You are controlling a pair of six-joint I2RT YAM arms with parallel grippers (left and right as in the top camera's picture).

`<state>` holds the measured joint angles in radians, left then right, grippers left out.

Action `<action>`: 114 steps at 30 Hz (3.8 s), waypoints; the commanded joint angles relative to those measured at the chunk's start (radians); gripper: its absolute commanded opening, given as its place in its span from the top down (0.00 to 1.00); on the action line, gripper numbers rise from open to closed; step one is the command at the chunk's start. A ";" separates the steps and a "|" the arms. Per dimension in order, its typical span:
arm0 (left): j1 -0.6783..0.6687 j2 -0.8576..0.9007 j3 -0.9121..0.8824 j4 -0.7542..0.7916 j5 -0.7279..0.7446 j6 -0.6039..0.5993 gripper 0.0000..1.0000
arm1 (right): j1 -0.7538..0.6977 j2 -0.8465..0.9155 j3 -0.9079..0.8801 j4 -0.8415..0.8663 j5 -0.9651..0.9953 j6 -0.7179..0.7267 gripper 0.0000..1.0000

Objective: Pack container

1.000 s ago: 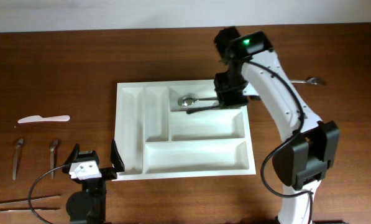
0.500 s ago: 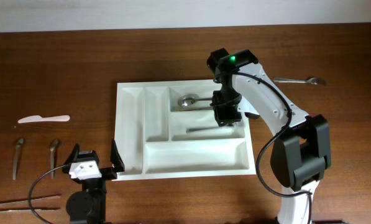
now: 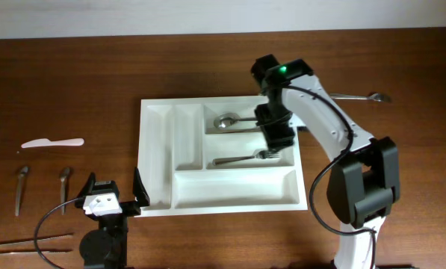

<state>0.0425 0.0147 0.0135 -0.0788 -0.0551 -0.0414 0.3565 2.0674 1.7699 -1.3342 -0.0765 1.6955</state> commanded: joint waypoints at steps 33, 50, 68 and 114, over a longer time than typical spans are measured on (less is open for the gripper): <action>0.007 -0.010 -0.005 -0.001 0.010 0.020 0.01 | -0.735 0.030 0.058 0.669 -0.282 -1.063 0.02; 0.007 -0.010 -0.005 -0.001 0.010 0.019 0.01 | -0.698 0.178 0.065 0.920 -0.312 -1.086 0.89; 0.007 -0.010 -0.005 -0.001 0.010 0.019 0.01 | -0.655 0.275 0.064 0.953 -0.154 -1.086 0.96; 0.007 -0.010 -0.005 -0.001 0.011 0.019 0.01 | -0.660 0.296 0.064 0.684 0.006 -1.041 0.96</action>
<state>0.0425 0.0147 0.0135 -0.0788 -0.0555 -0.0414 -0.3058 2.3493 1.8179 -0.6319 -0.0898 0.6514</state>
